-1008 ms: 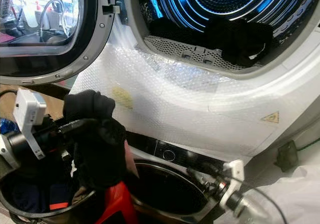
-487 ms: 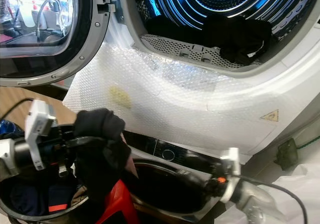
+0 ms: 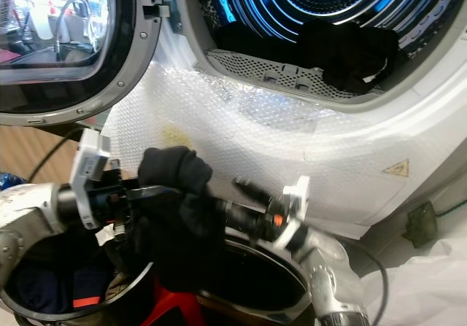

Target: Clothes washing

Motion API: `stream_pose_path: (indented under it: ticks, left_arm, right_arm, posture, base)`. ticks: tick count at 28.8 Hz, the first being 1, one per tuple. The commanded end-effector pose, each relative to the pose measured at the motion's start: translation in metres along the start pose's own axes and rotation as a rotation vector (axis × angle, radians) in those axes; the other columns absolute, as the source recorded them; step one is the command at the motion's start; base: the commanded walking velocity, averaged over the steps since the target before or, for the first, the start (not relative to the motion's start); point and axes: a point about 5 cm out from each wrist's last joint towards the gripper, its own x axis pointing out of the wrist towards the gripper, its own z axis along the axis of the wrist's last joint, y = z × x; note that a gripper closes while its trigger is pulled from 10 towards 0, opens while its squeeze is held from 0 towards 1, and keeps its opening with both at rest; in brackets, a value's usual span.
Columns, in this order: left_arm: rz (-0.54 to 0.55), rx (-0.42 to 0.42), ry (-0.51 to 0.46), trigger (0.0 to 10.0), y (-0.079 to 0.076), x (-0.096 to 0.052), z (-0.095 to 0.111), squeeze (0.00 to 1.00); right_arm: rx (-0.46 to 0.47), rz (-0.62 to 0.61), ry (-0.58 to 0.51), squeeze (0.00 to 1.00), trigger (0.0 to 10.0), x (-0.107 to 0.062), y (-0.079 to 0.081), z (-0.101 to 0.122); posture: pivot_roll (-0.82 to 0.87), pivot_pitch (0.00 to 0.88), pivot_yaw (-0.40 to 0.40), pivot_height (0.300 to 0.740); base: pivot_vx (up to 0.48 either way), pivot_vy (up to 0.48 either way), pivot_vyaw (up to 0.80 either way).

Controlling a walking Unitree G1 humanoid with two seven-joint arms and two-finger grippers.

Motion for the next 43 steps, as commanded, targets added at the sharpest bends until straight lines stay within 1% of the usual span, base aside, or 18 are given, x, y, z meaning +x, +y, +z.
stream_pose_path:
  ticks: [1,3,4,6,7,9,11,16,20,23,29,31,35,37,39,40,42,43]
  left_arm:
    - [-0.047,0.034,-0.034,0.0,-0.003,0.005,0.011,0.0]
    - [-0.053,0.028,-0.036,0.0,-0.003,0.004,0.012,0.0]
    - [-0.056,0.027,-0.034,0.0,-0.003,0.004,0.011,0.0]
    - [-0.057,0.025,-0.033,0.0,-0.002,0.004,0.011,0.0]
    - [-0.058,0.023,-0.032,0.0,-0.001,0.005,0.01,0.0]
    - [-0.061,0.02,-0.036,0.0,-0.001,0.007,0.01,0.0]
    - [-0.073,0.015,-0.038,0.0,-0.002,0.01,0.009,0.0]
    - [-0.106,0.004,-0.041,0.0,-0.005,0.017,0.008,0.0]
    - [-0.109,0.004,-0.044,0.0,-0.005,0.019,0.008,0.0]
    - [-0.11,0.004,-0.047,0.0,-0.005,0.021,0.008,0.0]
    - [-0.107,0.002,-0.058,0.0,-0.004,0.024,0.009,0.0]
    - [-0.104,0.001,-0.058,0.0,-0.003,0.025,0.008,0.0]
    - [-0.094,-0.003,-0.06,0.0,-0.002,0.027,0.007,0.0]
    - [-0.094,-0.004,-0.061,0.0,-0.002,0.027,0.006,0.0]
    - [-0.096,-0.005,-0.064,0.0,-0.002,0.029,0.007,0.0]
    - [-0.096,-0.005,-0.064,0.0,-0.002,0.029,0.007,0.0]
    - [-0.097,-0.004,-0.067,0.0,-0.002,0.03,0.008,0.0]
    - [-0.097,-0.006,-0.068,0.0,-0.002,0.03,0.008,0.0]
  right_arm:
    - [0.002,-0.043,-0.02,1.0,10.0,-0.005,-0.004,0.0]
    - [0.051,0.007,-0.05,1.0,10.0,-0.011,0.001,0.002]
    - [0.081,0.072,-0.06,1.0,10.0,-0.016,0.008,0.003]
    - [0.117,0.14,-0.067,1.0,10.0,-0.022,0.014,0.004]
    - [0.164,0.217,-0.071,1.0,10.0,-0.028,0.021,0.005]
    - [0.202,0.276,-0.075,1.0,10.0,-0.031,0.028,0.006]
    - [0.207,0.33,-0.044,1.0,10.0,-0.03,0.036,0.003]
    - [0.179,0.324,-0.016,1.0,10.0,-0.017,0.041,0.0]
    - [0.146,0.317,0.01,1.0,10.0,-0.014,0.042,-0.003]
    - [0.151,0.344,0.033,1.0,10.0,-0.016,0.046,-0.006]
    - [0.199,0.433,0.069,1.0,10.0,-0.026,0.056,-0.012]
    - [0.215,0.45,0.073,1.0,10.0,-0.027,0.058,-0.013]
    - [0.195,0.495,0.156,1.0,10.0,-0.025,0.068,-0.025]
    - [0.174,0.477,0.193,1.0,10.0,-0.022,0.069,-0.033]
    - [0.145,0.441,0.222,1.0,10.0,-0.013,0.07,-0.043]
    - [0.145,0.441,0.222,1.0,10.0,-0.013,0.07,-0.043]
    - [0.126,0.394,0.218,1.0,10.0,-0.006,0.068,-0.048]
    - [0.106,0.339,0.203,1.0,10.0,-0.002,0.064,-0.049]
  posture:
    - [0.02,0.045,-0.054,0.74]
    - [0.01,0.05,-0.049,0.74]
    - [0.01,0.052,-0.048,0.74]
    - [0.0,0.052,-0.047,0.74]
    - [0.0,0.053,-0.046,0.74]
    - [0.0,0.053,-0.045,0.74]
    - [0.0,0.053,-0.043,0.74]
    - [0.0,0.052,-0.042,0.74]
    - [0.0,0.052,-0.041,0.74]
    - [0.0,0.051,-0.041,0.74]
    - [0.0,0.052,-0.041,0.74]
    - [0.0,0.051,-0.04,0.74]
    - [0.0,0.051,-0.039,0.74]
    - [-0.01,0.048,-0.037,0.74]
    - [0.0,0.045,-0.036,0.74]
    - [0.0,0.045,-0.036,0.74]
    - [0.0,0.047,-0.035,0.74]
    - [0.0,0.043,-0.035,0.74]
  base:
    - [0.0,0.0,0.0]
    - [0.0,0.0,0.0]
    - [0.0,0.0,0.0]
    - [0.0,0.0,0.0]
    - [0.0,0.0,0.0]
    - [0.0,0.0,0.0]
    - [0.0,0.0,0.0]
    - [0.0,0.0,0.0]
    - [0.0,0.0,0.0]
    - [0.0,0.0,0.0]
    - [0.0,0.0,0.0]
    - [0.0,0.0,0.0]
    - [0.0,0.0,0.0]
    - [0.0,0.0,0.0]
    - [0.0,0.0,0.0]
    - [0.0,0.0,0.0]
    - [0.0,0.0,0.0]
    - [0.0,0.0,0.0]
